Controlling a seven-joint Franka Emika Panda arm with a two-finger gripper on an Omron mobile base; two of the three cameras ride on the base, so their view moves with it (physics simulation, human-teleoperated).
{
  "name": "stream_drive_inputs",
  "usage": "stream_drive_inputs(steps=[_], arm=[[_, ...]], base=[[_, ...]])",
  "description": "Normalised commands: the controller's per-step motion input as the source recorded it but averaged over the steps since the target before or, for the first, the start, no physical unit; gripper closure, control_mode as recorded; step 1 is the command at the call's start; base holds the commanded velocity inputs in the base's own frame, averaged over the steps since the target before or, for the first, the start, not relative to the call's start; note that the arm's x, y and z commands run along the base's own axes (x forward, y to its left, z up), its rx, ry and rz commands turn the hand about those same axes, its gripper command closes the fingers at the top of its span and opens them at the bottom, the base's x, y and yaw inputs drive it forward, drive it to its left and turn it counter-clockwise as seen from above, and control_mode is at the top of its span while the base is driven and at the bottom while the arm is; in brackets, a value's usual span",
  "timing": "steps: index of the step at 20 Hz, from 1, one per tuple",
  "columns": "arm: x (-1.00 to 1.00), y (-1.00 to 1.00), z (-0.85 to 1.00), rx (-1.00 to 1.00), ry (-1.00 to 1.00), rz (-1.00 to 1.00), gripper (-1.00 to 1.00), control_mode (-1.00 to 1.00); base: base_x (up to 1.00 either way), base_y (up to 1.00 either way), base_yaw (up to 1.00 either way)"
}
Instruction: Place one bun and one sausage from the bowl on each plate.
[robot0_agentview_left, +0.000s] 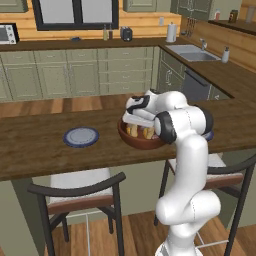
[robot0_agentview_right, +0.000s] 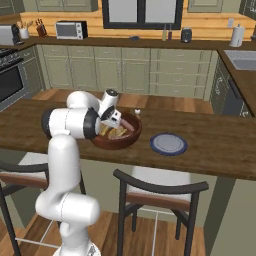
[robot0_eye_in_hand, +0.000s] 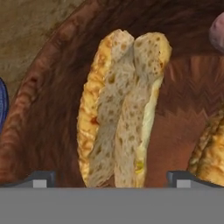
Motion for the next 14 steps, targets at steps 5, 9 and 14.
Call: stream_drive_inputs(steps=[5, 9, 14], arm=[[0.11, 0.16, -0.02, 0.01, 0.00, 0.00, -1.00, -1.00], [0.24, -0.14, -0.22, 0.03, 0.00, 0.00, -1.00, -1.00], [0.10, -0.21, -0.25, 0.01, -0.01, 0.00, -1.00, -1.00]], base=[[0.00, 0.00, 0.00], [0.00, 0.00, 0.00], [0.00, 0.00, 0.00]])
